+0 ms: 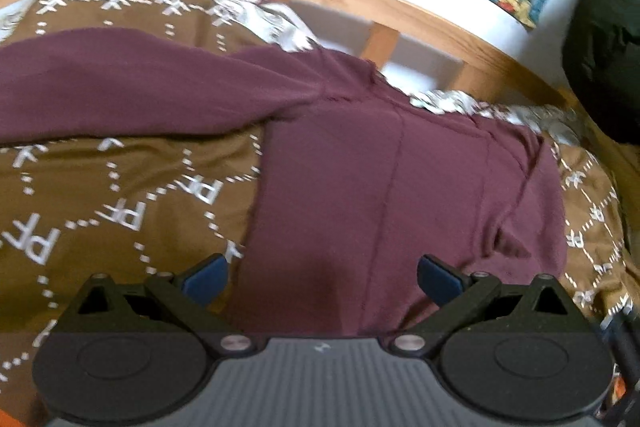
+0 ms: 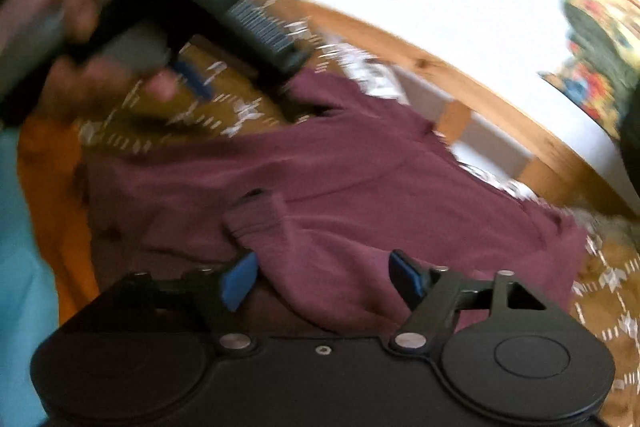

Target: Fold small clothes

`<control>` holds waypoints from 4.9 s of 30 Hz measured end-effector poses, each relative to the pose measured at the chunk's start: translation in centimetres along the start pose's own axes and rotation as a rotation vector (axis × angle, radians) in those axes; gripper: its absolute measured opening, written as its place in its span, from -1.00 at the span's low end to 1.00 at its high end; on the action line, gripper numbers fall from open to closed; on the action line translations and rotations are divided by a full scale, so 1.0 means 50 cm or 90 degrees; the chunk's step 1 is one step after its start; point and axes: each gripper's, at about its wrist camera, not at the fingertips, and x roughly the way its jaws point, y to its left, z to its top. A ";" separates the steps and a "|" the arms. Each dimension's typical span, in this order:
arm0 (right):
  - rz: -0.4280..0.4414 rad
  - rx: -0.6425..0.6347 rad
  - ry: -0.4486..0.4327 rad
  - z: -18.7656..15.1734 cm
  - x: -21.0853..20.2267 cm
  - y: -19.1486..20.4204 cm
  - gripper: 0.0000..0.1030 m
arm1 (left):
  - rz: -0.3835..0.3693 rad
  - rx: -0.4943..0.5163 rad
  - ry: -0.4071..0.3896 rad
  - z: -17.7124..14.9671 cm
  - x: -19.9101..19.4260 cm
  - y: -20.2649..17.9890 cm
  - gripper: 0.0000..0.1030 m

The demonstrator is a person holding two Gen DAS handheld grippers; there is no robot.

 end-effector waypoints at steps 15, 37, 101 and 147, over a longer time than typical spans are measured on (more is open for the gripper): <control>-0.240 0.376 0.056 -0.089 0.061 -0.324 0.46 | 0.073 0.272 0.133 -0.098 0.060 -0.122 0.99; -0.237 0.461 0.042 -0.138 0.143 -0.452 -0.71 | 0.085 0.310 0.145 -0.132 0.065 -0.141 0.99; -0.142 0.494 -0.006 -0.043 -0.028 -0.235 0.99 | -0.107 0.183 -0.432 0.107 -0.189 -0.096 -0.90; -0.110 0.415 0.132 -0.069 0.027 -0.198 0.99 | 0.096 0.197 -0.139 0.058 0.055 -0.014 0.90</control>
